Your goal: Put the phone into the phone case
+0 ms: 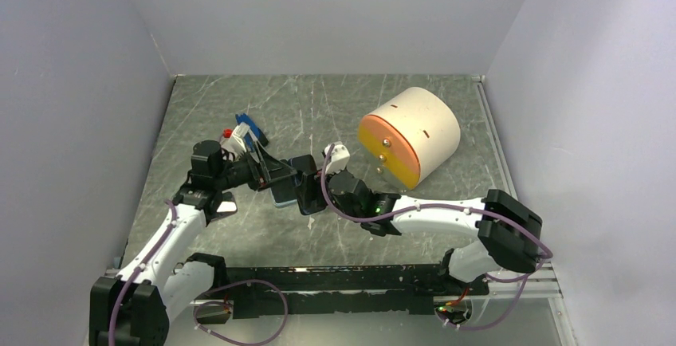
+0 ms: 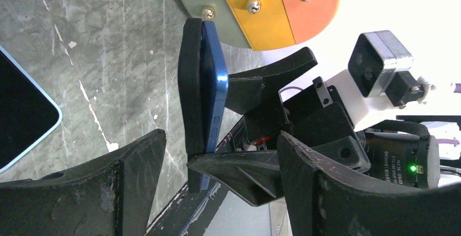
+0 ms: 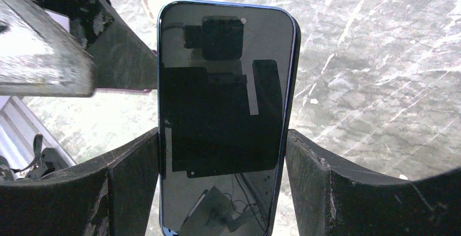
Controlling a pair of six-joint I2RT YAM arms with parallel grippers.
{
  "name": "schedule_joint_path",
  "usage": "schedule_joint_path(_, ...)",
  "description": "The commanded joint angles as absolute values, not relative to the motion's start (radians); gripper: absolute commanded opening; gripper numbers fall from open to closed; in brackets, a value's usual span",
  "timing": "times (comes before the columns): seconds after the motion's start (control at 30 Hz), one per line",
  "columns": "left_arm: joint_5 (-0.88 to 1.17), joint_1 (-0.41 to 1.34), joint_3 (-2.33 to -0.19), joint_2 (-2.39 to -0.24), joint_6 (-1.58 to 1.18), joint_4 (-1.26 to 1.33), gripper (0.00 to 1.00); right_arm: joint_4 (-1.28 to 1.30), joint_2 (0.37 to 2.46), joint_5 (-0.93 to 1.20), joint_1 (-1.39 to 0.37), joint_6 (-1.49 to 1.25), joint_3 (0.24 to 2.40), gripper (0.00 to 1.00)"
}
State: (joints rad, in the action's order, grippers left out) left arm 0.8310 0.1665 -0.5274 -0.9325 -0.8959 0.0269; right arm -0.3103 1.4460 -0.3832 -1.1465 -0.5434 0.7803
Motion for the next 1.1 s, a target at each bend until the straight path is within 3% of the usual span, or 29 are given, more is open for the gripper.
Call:
schedule_joint_path(0.0,0.835,0.180,-0.522,-0.943,-0.888,0.093,0.78,-0.449,1.385,-0.381,-1.151,-0.564,0.806,0.55)
schedule_joint_path(0.37,0.831,0.190,-0.511,-0.949,-0.892,0.127,0.62,-0.494,1.381,-0.352,-1.151,-0.585,0.795,0.54)
schedule_joint_path(0.97,0.843,0.203,-0.528,-0.932,-0.895,0.131,0.03,-0.505,1.396,-0.328,-1.151,-0.589,0.786,0.57)
schedule_joint_path(1.07,0.832,0.203,-0.540,-0.915,-0.885,0.111,0.03,-0.504,1.392,-0.322,-1.151,-0.586,0.777,0.58)
